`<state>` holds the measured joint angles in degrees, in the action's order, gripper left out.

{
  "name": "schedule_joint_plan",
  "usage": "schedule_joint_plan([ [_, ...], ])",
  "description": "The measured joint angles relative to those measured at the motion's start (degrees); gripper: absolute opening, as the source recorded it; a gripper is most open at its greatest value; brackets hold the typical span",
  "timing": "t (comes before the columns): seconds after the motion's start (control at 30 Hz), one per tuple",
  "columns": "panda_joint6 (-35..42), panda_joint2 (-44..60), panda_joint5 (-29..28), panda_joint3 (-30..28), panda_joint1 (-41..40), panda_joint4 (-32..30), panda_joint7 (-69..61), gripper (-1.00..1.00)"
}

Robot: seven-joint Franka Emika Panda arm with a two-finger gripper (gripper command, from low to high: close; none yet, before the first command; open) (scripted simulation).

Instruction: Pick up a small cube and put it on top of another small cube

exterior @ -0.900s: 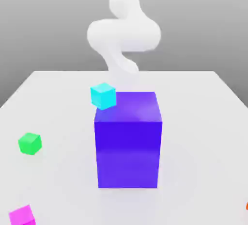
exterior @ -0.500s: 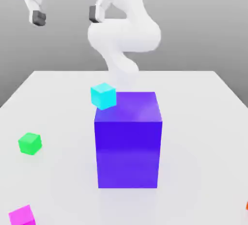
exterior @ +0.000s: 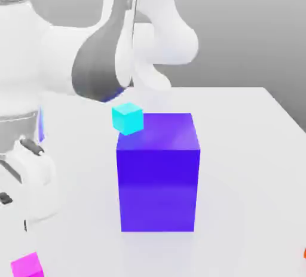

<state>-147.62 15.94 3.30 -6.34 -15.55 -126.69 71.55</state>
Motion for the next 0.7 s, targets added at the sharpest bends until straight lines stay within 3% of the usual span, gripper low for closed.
schedule_joint_plan([
  [0.23,-7.16,14.61,3.68,0.47,-2.66,2.22,0.91,0.0],
  [0.27,-8.29,16.1,3.95,0.75,-2.89,2.55,0.74,-1.0],
  [0.5,-8.4,16.18,3.99,0.78,-2.92,2.56,0.74,-1.0],
  [0.7,-2.55,5.92,0.83,-3.47,-1.56,-1.76,4.38,-1.0],
])
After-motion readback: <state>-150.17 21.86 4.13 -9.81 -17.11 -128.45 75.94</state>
